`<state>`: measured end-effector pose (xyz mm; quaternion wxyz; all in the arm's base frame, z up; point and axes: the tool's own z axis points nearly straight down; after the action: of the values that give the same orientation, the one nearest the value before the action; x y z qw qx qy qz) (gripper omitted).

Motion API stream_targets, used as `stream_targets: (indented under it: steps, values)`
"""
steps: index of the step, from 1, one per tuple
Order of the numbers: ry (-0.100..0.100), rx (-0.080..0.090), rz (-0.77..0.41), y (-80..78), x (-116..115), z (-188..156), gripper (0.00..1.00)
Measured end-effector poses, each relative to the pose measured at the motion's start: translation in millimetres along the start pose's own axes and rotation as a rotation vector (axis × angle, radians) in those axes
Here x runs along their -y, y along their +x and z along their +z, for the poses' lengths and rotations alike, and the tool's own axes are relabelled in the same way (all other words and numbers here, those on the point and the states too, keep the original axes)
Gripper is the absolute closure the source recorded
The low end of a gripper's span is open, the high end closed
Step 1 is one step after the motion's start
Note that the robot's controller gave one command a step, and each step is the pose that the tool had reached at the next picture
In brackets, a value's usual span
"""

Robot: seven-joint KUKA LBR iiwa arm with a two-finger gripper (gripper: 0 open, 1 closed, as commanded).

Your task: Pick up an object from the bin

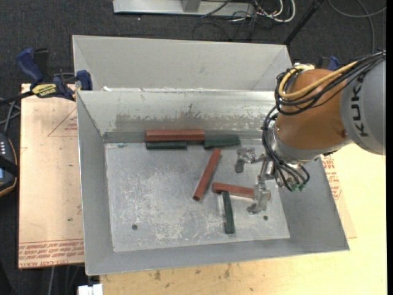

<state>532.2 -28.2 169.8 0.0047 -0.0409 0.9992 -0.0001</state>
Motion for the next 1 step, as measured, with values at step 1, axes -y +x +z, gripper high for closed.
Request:
stream_targets:
  steps: [1]
  values:
    - [-0.001,-0.007,0.097,12.6,48.6,88.0,1.0]
